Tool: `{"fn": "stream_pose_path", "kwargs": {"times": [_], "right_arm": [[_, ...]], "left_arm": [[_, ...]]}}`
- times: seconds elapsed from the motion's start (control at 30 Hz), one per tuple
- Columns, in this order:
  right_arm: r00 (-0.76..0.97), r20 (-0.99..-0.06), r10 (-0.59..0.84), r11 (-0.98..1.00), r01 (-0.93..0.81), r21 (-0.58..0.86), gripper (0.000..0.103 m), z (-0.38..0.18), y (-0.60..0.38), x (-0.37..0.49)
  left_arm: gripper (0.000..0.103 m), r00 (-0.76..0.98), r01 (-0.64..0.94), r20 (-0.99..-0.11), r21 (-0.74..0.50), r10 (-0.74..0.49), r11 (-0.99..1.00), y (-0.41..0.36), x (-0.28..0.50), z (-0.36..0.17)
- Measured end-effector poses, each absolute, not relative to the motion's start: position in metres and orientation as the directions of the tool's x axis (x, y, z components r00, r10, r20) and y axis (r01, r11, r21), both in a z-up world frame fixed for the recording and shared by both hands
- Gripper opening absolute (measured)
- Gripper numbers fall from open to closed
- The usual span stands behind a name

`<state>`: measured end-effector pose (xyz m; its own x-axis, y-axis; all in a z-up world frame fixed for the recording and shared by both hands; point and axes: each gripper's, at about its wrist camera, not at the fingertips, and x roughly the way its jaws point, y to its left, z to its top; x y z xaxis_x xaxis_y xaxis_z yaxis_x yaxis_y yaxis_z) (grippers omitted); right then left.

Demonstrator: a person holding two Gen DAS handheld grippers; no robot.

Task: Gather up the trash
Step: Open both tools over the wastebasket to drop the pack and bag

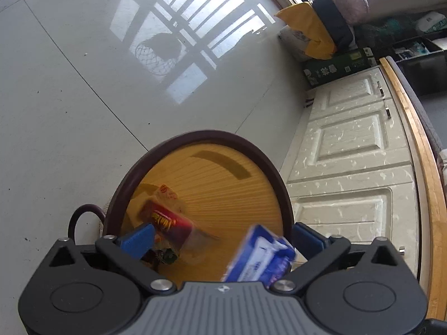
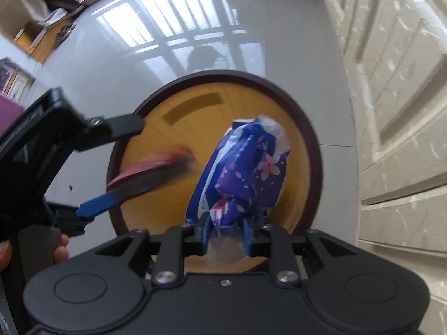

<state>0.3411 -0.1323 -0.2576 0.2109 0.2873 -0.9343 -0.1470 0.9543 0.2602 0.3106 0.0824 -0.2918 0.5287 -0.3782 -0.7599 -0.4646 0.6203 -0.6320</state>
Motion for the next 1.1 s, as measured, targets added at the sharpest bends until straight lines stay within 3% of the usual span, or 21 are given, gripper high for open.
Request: {"fn": "stream_pose_path", "kwargs": {"times": [0.1, 0.23, 0.37, 0.6, 0.83, 1.1], "right_arm": [[0.203, -0.939, 0.278, 0.953, -0.181, 0.243, 0.037, -0.257, -0.126, 0.34], [0.189, -0.948, 0.256, 0.953, -0.213, 0.215, 0.057, -0.257, -0.122, 0.338], [0.193, -0.955, 0.227, 0.954, -0.24, 0.179, 0.069, -0.252, -0.122, 0.334], [0.219, -0.952, 0.213, 0.96, -0.226, 0.163, 0.1, -0.236, -0.131, 0.327], [0.257, -0.95, 0.178, 0.972, -0.197, 0.128, 0.103, -0.216, -0.141, 0.316], [0.312, -0.938, 0.153, 0.98, -0.17, 0.104, 0.103, -0.19, -0.145, 0.299]], "left_arm": [[0.103, 0.517, -0.446, -0.774, -0.608, -0.365, 0.657, 0.082, 0.312, -0.289], [0.103, 0.497, -0.403, -0.799, -0.557, -0.338, 0.726, 0.079, 0.314, -0.281], [0.103, 0.483, -0.376, -0.817, -0.518, -0.315, 0.768, 0.078, 0.313, -0.275], [0.103, 0.445, -0.319, -0.851, -0.44, -0.277, 0.84, 0.076, 0.311, -0.257], [0.103, 0.422, -0.258, -0.883, -0.334, -0.205, 0.907, 0.079, 0.3, -0.233], [0.103, 0.416, -0.125, -0.909, -0.096, -0.035, 0.987, 0.074, 0.286, -0.199]]}}
